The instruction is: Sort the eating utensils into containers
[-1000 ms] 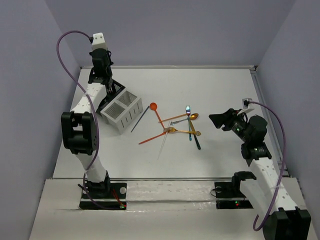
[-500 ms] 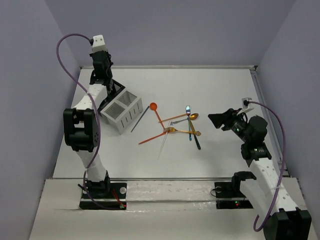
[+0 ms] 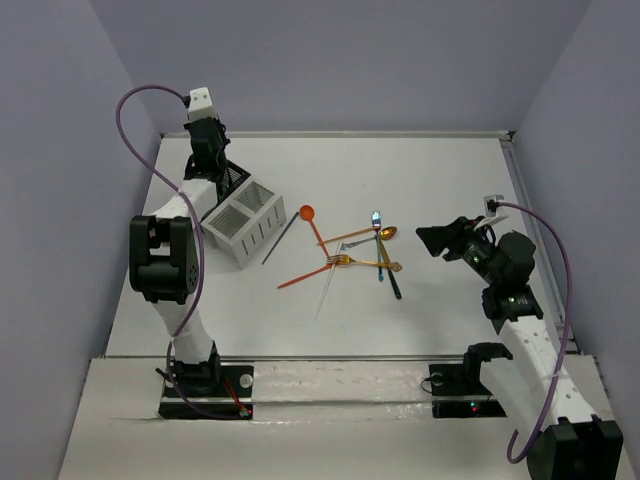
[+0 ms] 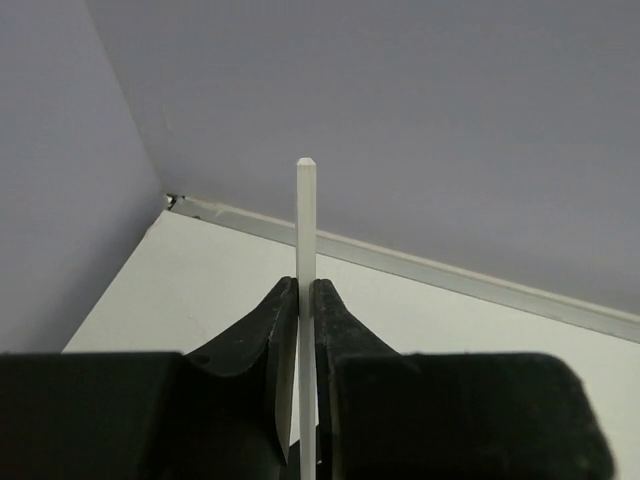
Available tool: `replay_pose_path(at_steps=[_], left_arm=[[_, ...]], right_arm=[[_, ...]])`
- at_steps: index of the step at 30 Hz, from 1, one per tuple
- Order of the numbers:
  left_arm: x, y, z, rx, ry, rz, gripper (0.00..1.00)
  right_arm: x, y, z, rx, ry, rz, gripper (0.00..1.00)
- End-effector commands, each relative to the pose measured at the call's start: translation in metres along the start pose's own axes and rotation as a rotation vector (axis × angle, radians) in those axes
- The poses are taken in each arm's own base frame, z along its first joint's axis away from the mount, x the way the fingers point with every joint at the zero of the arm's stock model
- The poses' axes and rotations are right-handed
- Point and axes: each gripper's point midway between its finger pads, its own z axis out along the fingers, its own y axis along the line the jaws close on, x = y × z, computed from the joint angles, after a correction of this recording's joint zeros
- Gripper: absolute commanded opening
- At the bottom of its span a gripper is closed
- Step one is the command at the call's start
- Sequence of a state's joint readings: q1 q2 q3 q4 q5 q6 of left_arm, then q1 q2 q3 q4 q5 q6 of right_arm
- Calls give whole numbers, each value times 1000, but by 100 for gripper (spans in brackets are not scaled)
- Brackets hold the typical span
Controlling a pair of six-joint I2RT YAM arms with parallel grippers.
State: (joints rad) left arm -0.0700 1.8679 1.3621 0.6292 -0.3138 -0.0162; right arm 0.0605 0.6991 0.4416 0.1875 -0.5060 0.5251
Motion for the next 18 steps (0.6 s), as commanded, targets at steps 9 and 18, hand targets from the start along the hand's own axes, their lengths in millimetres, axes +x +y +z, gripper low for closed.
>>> replay_pose_path(at_steps=[9, 18], left_arm=[[-58, 8, -27, -15, -168, -92, 46], [-132, -12, -68, 70, -242, -159, 53]], right_arm=[[-8, 9, -1, -36, -37, -30, 61], [-4, 8, 2, -29, -7, -19, 58]])
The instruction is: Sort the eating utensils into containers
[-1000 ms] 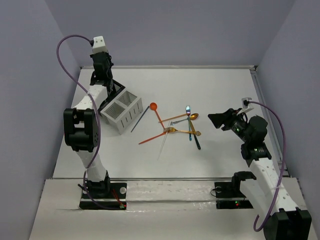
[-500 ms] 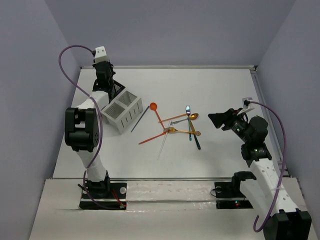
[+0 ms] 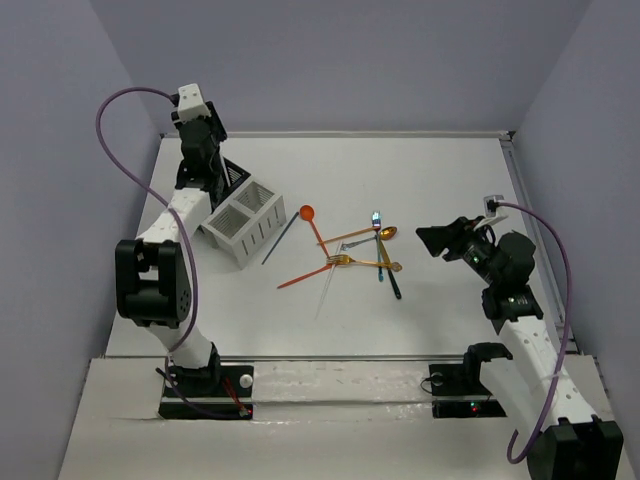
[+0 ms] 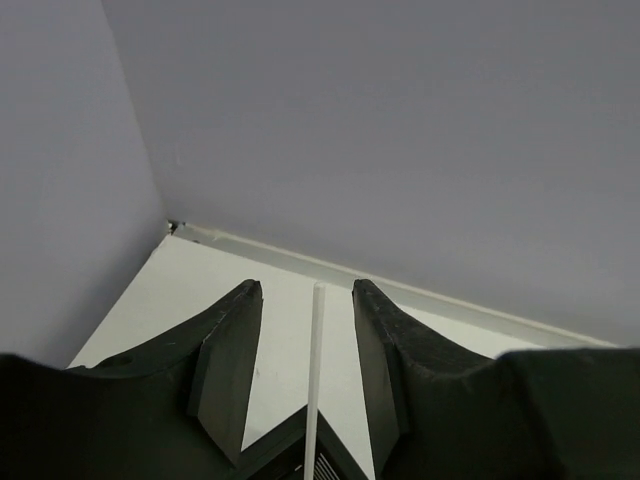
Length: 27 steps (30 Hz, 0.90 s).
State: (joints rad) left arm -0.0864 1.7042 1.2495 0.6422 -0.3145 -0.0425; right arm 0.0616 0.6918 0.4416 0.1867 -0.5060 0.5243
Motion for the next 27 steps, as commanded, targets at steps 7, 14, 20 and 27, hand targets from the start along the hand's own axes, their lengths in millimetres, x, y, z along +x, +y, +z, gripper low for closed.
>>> replay_pose_path(at_steps=[7, 14, 20, 27], left_arm=[[-119, -85, -87, 273, -88, -236, 53], [-118, -144, -189, 530, 77, -345, 53], [-85, -123, -275, 672, 231, -348, 61], [-43, -61, -328, 613, 282, -345, 72]], right_arm=[[18, 12, 17, -33, 114, -30, 52], [69, 31, 41, -38, 334, -149, 52], [116, 37, 56, -23, 512, -258, 54], [137, 23, 69, 23, 632, -317, 55]])
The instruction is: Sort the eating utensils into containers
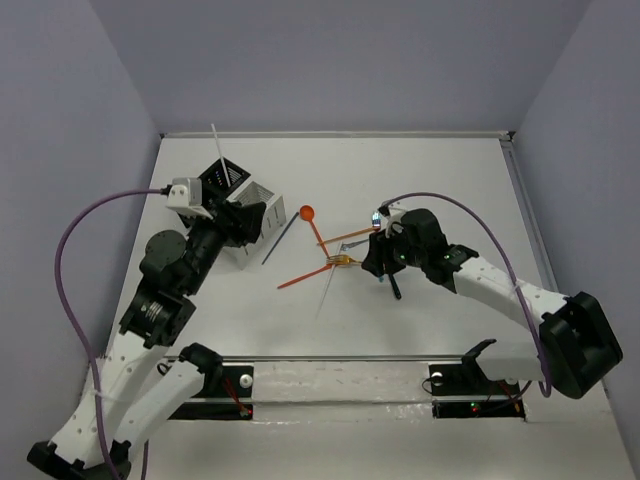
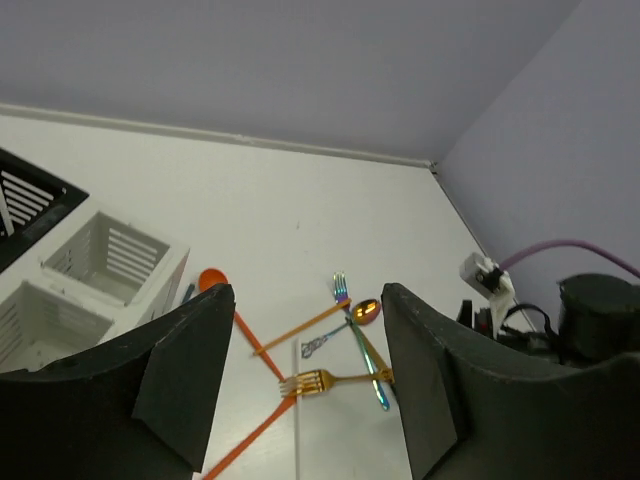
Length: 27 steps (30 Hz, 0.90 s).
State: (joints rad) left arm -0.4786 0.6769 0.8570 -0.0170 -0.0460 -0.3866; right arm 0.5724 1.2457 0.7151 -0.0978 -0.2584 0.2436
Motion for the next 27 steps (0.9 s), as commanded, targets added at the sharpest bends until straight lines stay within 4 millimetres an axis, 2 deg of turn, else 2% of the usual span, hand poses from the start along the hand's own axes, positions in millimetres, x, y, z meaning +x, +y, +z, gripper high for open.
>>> replay_pose_path(at_steps=[1, 3, 4, 5, 7, 11, 15, 16, 17, 18, 24, 27], left_arm=[[29, 13, -28, -20, 59, -30, 75], [34, 14, -34, -11, 62, -33, 78], [43, 16, -34, -6, 83, -32, 80], [46, 16, -34, 1, 87, -31, 81], [55, 19, -32, -1, 104, -27, 81], [71, -1, -34, 131, 158, -38, 81], [66, -10, -41, 182, 142, -41, 81], [65, -10, -43, 183, 135, -39, 81], [63, -11, -45, 187, 127, -37, 81], [59, -12, -47, 193, 111, -37, 81], [56, -14, -51, 206, 100, -37, 81], [54, -16, -52, 212, 95, -38, 81]], right_arm=[[-20, -6, 4, 46, 20, -86, 55], [-11, -15, 10, 78, 79, -108, 55], [-9, -19, 12, 95, 101, -114, 55], [-12, -25, 14, 123, 109, -136, 56], [4, -33, 23, 133, 183, -151, 56], [7, -32, 34, 78, 220, -239, 58], [0, -36, 43, 81, 263, -294, 60], [6, -41, 49, 87, 299, -306, 60], [2, -41, 48, 91, 296, -307, 60], [10, -47, 51, 105, 337, -313, 59], [11, -52, 65, 105, 380, -318, 56], [22, -53, 71, 90, 420, -301, 56]])
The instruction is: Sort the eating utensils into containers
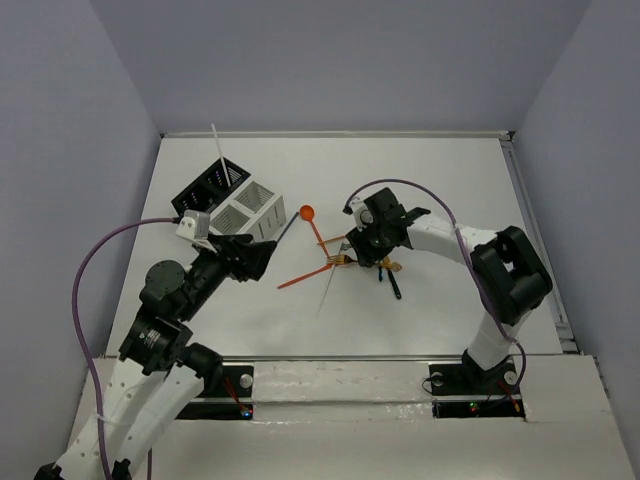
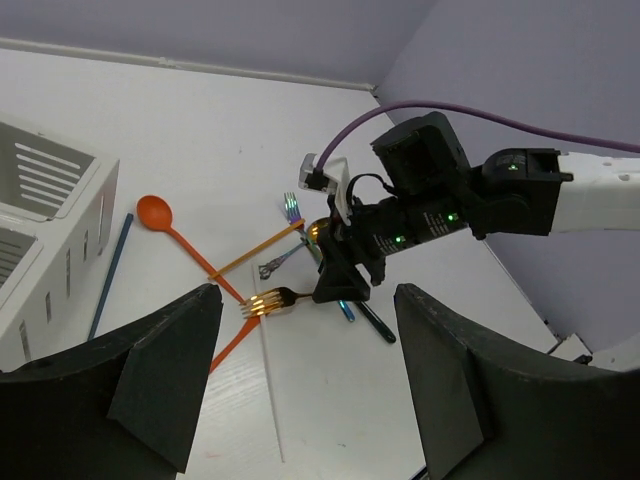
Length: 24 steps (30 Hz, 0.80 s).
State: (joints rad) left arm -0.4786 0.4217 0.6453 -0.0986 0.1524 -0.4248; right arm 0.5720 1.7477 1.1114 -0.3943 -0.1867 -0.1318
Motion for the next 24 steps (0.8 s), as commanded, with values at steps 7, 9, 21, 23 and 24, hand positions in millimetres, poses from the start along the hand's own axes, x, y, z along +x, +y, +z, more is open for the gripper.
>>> replay_pose_path(at_steps=[7, 9, 21, 23, 24], left_arm=[[-11, -11, -4, 54, -43, 6, 81], [-12, -12, -5, 55, -49, 6, 81], [-12, -8, -4, 36, -60, -18, 81], [-12, -7, -4, 28, -62, -25, 81], [-12, -7, -4, 26, -63, -28, 81]], right_arm=[[6, 10, 16, -40, 67, -26, 49], [8, 12, 19, -36, 78, -34, 38], [-4, 22, 10, -32, 31, -89, 13], [-10, 24, 4, -40, 3, -98, 11], [-10, 26, 3, -50, -6, -101, 8]])
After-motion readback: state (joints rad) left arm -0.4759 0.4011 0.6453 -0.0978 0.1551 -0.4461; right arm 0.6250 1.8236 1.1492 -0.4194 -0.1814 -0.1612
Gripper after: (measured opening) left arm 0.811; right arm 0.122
